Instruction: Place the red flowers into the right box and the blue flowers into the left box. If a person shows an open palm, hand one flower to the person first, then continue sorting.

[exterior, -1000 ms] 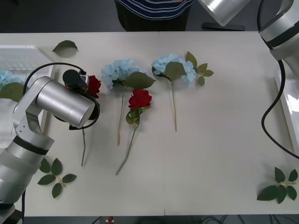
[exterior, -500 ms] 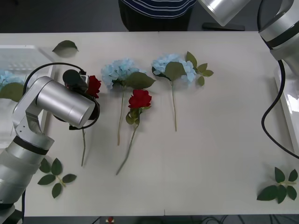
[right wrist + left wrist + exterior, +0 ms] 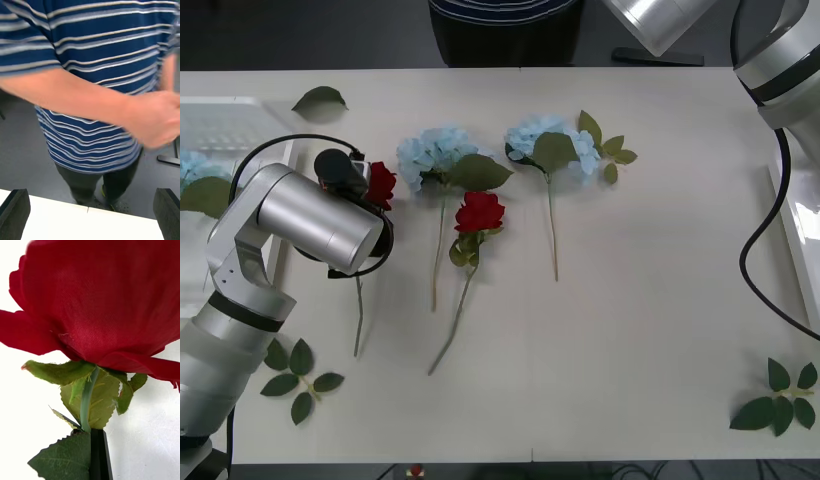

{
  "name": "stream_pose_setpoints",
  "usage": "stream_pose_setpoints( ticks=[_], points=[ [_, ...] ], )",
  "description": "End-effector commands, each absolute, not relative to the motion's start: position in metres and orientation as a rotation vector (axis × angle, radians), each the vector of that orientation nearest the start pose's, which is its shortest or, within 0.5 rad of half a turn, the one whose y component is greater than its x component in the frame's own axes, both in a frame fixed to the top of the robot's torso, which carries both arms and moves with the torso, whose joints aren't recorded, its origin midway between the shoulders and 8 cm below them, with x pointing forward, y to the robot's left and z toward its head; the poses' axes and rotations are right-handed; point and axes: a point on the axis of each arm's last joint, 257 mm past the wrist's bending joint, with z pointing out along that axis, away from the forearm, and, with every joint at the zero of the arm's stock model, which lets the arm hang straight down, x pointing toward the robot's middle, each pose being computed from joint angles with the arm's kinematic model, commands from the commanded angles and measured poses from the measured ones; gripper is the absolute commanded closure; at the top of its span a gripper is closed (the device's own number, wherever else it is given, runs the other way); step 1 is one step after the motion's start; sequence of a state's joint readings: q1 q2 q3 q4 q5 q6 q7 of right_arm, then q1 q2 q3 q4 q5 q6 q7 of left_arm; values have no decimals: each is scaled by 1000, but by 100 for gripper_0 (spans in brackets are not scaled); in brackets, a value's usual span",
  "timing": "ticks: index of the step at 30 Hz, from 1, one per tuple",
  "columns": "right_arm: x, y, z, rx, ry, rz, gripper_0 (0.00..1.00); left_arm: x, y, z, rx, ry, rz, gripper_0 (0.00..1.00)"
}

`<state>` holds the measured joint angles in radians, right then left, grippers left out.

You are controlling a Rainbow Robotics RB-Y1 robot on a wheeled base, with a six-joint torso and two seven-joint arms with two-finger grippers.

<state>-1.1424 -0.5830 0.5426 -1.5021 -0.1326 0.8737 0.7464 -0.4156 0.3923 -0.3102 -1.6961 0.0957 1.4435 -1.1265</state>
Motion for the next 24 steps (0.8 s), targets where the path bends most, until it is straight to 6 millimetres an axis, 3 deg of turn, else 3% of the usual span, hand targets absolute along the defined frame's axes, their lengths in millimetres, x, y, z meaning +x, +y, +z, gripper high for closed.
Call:
stream_pose_setpoints(
  ticks=[1, 7, 12, 19, 24],
  points=[
    [665, -76, 156, -176, 1529, 161, 5, 516, 246, -275, 30, 2483, 243, 100],
    [658, -103, 166, -156, 1578, 226, 5, 515, 245, -276, 25, 2488, 237, 100],
    [636, -129, 170, -119, 1687, 354, 5, 514, 246, -266, -4, 2498, 217, 100],
    [576, -155, 166, -32, 1939, 541, 5, 514, 242, -249, 45, 2475, 209, 100],
    [511, -163, 126, -60, 2224, 589, 5, 523, 232, -222, 151, 2403, 165, 100]
  ],
)
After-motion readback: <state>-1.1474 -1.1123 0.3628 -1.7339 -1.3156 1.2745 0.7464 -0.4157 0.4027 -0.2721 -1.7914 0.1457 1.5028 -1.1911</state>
